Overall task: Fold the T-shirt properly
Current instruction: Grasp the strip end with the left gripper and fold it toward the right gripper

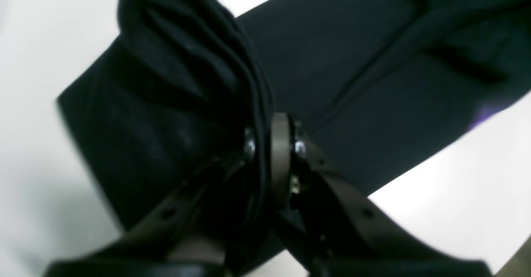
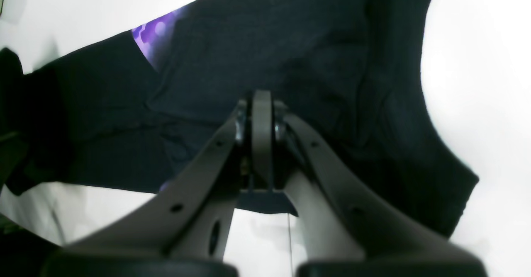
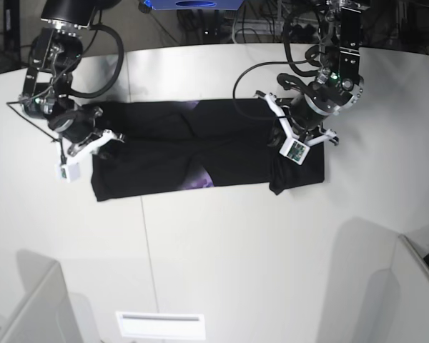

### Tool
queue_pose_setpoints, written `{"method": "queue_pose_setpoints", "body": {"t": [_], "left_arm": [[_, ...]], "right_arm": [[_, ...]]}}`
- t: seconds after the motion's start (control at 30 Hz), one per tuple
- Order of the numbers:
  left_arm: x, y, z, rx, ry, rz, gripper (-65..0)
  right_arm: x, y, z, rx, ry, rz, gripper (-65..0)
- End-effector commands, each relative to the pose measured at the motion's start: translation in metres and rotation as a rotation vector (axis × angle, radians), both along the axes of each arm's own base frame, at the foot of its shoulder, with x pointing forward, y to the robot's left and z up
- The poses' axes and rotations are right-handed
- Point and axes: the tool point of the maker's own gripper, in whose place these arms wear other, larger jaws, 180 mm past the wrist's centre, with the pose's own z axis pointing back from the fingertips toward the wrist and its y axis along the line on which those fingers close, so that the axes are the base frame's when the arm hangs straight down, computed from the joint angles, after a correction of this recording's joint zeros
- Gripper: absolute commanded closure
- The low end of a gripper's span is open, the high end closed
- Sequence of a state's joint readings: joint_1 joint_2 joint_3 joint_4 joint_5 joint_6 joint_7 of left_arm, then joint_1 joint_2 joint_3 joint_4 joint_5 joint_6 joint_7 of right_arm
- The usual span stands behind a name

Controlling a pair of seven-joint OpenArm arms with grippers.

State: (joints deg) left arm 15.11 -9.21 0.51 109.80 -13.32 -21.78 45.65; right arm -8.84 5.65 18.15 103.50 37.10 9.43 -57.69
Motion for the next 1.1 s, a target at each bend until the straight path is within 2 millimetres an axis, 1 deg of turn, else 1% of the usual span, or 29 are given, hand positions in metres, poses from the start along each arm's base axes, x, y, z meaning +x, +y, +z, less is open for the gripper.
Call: {"method": "queue_pose_setpoints", "body": {"t": [0.0, 0.2, 0.27, 0.37, 0.5, 0.9, 1.07], "left_arm": [[0.008, -0.006, 0.010, -0.027, -0.039, 0.002, 0.0], [0.008, -0.037, 0.014, -0.056, -0.043, -0.061, 0.0], [0.005, -0.046, 0.010, -0.061, -0.030, -0.089, 0.0], [0.001, -0.054, 0.001, -0.065, -0.004, -0.111, 0.0], [-0.001, -0.057, -0.003, -0.070, 0.009, -0.112, 0.0], [0.009, -0.062, 0.004, -0.082, -0.015, -0.107, 0.0], [0.010, -0.062, -0.001, -0.083, -0.001, -0.104, 0.0]], "right_arm": [[0.007, -0.003, 0.012, -0.005, -0.048, -0.003, 0.0], [0.006, -0.003, 0.011, -0.005, -0.045, -0.003, 0.0], [0.006, -0.003, 0.010, -0.005, -0.043, -0.003, 0.0], [0.003, -0.004, 0.008, -0.005, -0.038, -0.005, 0.0], [0.003, -0.004, 0.008, -0.005, -0.038, -0.006, 0.0], [0.003, -0.004, 0.008, -0.005, -0.038, -0.006, 0.0], [0.003, -0.004, 0.008, -0.005, -0.038, -0.006, 0.0]]}}
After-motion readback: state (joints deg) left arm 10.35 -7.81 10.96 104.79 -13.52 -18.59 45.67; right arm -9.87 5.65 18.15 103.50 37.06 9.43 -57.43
